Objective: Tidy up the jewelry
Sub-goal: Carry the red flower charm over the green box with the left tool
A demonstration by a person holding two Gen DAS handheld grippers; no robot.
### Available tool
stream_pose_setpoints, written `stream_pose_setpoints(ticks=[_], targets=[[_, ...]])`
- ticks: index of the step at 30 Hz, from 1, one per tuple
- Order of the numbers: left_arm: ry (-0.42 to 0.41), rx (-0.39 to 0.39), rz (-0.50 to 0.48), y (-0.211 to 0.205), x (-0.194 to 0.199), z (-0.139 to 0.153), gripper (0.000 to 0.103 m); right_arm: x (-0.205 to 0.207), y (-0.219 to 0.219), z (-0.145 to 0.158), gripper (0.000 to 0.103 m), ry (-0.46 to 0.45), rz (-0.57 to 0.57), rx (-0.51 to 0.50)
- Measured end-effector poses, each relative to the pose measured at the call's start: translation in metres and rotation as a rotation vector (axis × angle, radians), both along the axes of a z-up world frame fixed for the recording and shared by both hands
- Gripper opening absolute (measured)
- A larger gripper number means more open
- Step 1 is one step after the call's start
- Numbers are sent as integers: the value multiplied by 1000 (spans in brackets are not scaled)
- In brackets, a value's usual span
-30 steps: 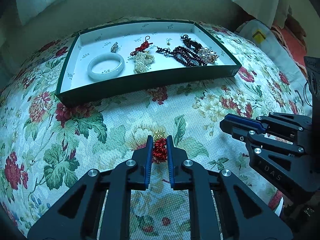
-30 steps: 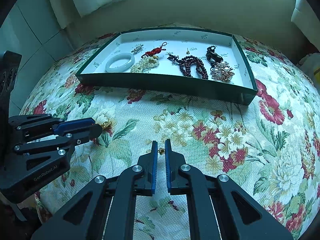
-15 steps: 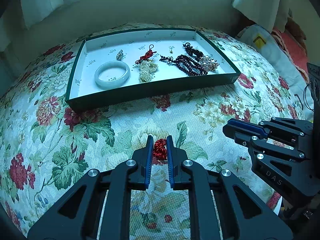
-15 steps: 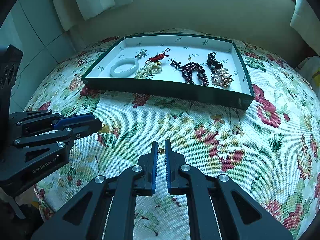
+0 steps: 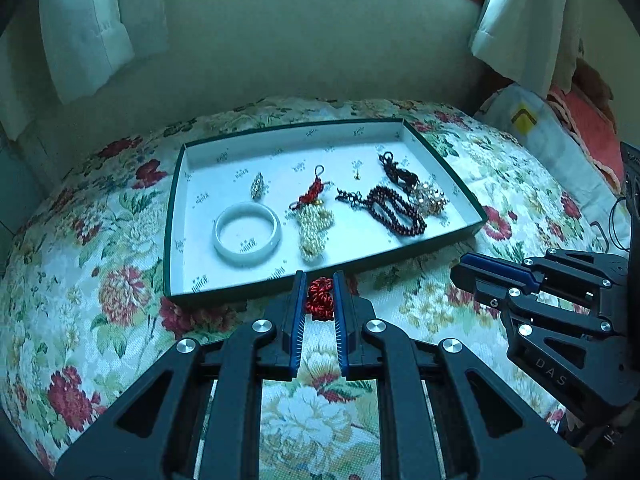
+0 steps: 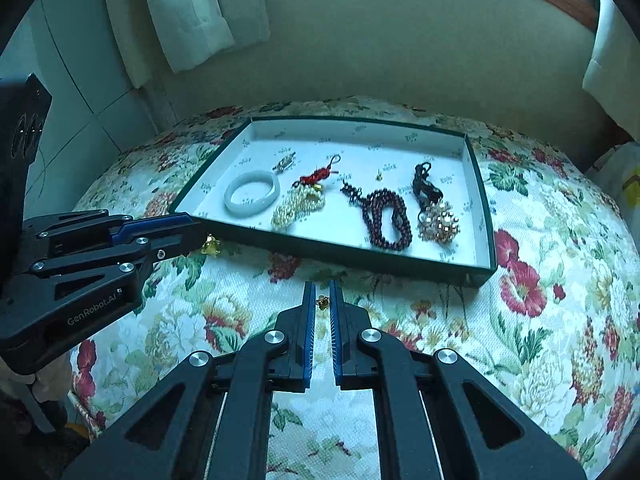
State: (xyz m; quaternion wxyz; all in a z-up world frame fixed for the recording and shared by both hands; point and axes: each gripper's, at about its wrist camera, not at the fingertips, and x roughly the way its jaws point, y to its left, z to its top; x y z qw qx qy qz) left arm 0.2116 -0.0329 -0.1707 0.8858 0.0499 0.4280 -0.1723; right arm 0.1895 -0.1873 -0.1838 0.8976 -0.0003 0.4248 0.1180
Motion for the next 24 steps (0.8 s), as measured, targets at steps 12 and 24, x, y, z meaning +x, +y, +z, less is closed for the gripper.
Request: stream_pose_setpoints(ticks=[12, 24], targets=[[-45, 12, 40, -17, 90, 8, 13, 98, -7, 19, 7, -76, -32, -16], [18, 77, 85, -34, 167, -44, 13, 176, -16, -34, 7, 10, -84, -47]])
